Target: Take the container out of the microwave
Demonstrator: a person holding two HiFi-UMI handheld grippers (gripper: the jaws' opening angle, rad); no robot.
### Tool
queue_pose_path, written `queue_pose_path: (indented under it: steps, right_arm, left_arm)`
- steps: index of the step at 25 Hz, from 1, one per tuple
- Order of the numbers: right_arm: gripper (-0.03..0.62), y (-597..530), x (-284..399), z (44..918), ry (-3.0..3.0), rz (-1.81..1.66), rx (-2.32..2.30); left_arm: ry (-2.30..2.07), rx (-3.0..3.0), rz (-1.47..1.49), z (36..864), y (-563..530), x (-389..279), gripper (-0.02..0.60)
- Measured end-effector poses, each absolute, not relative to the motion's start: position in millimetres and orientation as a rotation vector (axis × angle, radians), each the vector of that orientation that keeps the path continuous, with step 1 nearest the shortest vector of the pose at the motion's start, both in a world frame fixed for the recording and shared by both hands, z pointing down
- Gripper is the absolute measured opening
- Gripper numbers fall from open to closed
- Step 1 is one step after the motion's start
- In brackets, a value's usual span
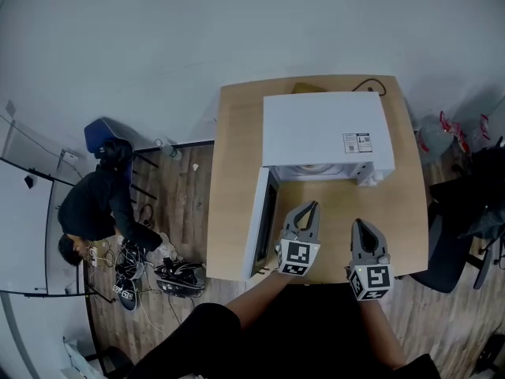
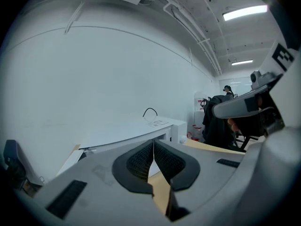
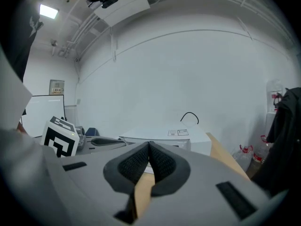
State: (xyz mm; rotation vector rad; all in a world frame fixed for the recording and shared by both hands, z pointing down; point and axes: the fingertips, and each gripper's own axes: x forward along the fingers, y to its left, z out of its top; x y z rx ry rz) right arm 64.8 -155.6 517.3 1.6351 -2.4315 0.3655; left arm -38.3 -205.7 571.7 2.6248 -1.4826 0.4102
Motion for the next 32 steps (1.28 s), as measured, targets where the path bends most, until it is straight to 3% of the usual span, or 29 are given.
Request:
queue_pose_path:
  steps: [23,32]
  right_arm:
    - [0.06,-227.6,125.4,535.0,-2.396,0.481,1.683]
    - [0.06,-229.7,134.0,543.2,-2.398,0.508,1.658]
  left_arm:
    - [-1.388,2.625,0.697,692.1,-337.8,-14.9,0.016]
    - [-1.361,2.624,0.798,720.7,-365.8,-12.4,0.142]
